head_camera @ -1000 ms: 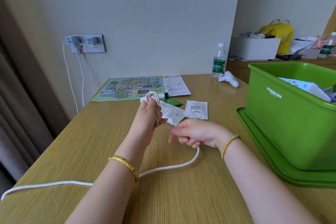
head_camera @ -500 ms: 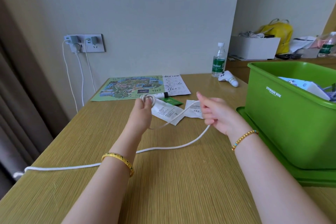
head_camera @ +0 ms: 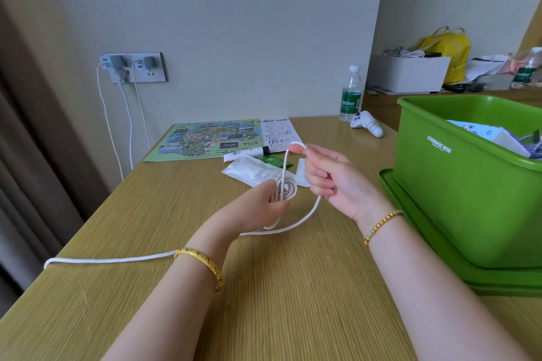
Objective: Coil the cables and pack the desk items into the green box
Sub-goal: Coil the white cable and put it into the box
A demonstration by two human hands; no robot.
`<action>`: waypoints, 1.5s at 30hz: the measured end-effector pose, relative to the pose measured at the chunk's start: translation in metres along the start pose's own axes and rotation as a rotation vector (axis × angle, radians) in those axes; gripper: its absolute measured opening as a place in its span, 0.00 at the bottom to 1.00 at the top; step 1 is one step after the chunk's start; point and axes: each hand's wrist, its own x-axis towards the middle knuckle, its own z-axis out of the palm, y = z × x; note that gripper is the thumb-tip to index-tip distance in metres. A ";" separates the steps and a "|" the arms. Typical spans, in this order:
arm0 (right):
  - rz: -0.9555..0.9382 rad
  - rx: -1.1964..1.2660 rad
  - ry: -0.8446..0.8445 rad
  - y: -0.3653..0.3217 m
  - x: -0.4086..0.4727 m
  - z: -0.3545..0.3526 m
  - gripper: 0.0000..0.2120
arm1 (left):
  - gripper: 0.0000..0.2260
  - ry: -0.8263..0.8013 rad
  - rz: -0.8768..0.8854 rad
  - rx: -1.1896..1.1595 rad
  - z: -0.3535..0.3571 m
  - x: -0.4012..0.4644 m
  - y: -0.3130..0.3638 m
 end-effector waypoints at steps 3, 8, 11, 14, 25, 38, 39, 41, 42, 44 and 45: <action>0.008 -0.012 -0.048 0.001 0.000 0.002 0.13 | 0.07 -0.055 0.069 -0.075 0.000 -0.002 0.003; -0.034 -0.005 -0.004 -0.003 0.000 -0.003 0.15 | 0.08 0.008 0.138 -0.266 -0.001 -0.005 0.011; -0.019 -0.012 0.022 -0.002 0.000 -0.005 0.15 | 0.10 0.004 0.093 -0.367 0.000 -0.007 0.014; 0.009 -0.086 0.069 -0.001 0.000 -0.005 0.12 | 0.11 0.042 0.079 -0.413 0.000 -0.004 0.014; 0.105 -0.359 0.382 -0.005 0.000 -0.009 0.06 | 0.11 0.415 -0.064 -1.100 -0.017 0.008 -0.003; 0.458 -0.818 0.116 0.000 -0.006 0.002 0.14 | 0.14 0.456 -0.028 -1.395 -0.022 0.008 -0.005; 0.489 -0.858 0.065 0.003 -0.006 0.006 0.14 | 0.13 0.458 -0.044 -1.393 -0.021 0.008 -0.006; 0.525 -0.918 -0.001 0.007 -0.006 0.012 0.14 | 0.13 0.471 -0.084 -1.404 -0.020 0.008 -0.005; 0.532 -0.936 -0.020 0.008 -0.005 0.014 0.14 | 0.14 0.480 -0.099 -1.401 -0.020 0.009 -0.005; 0.540 -0.959 -0.045 0.010 -0.005 0.017 0.14 | 0.14 0.504 -0.116 -1.387 -0.019 0.010 -0.005; 0.541 -0.966 -0.054 0.010 -0.005 0.019 0.14 | 0.14 0.519 -0.124 -1.386 -0.019 0.010 -0.005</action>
